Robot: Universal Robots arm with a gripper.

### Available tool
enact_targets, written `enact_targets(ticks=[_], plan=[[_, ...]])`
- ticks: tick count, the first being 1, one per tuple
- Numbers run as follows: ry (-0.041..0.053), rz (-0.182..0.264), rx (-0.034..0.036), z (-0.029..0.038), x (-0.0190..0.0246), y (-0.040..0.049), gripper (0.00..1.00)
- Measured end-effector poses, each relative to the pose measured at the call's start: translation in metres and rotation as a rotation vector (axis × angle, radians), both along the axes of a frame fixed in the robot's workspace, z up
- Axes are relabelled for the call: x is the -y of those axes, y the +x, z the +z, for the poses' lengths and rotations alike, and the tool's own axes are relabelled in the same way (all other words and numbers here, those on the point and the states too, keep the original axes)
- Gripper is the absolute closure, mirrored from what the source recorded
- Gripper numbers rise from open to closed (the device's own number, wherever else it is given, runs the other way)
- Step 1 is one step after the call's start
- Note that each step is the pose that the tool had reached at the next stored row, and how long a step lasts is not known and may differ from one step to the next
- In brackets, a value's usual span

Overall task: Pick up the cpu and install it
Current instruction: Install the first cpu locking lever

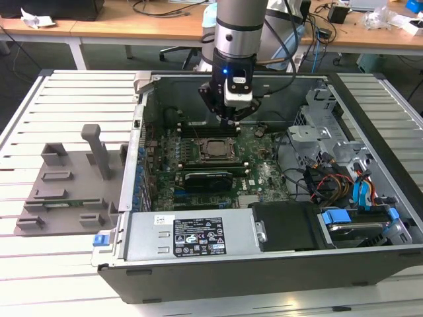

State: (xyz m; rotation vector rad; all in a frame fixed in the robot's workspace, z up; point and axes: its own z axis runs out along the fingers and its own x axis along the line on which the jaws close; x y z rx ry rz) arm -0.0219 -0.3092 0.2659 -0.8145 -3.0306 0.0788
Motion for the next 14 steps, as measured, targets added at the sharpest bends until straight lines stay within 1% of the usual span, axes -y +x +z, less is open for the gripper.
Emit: enact_targets(ticks=[4, 6, 11, 14], plan=[[-0.0001, 0.045, 0.0, 0.0, 0.0, 0.0, 0.89], [0.0, 0.078, 0.0, 0.0, 0.0, 0.0, 0.89], [0.0001, 0.133, 0.0, 0.0, 0.0, 0.0, 0.89], [0.0, 0.179, 0.0, 0.0, 0.0, 0.0, 0.89]])
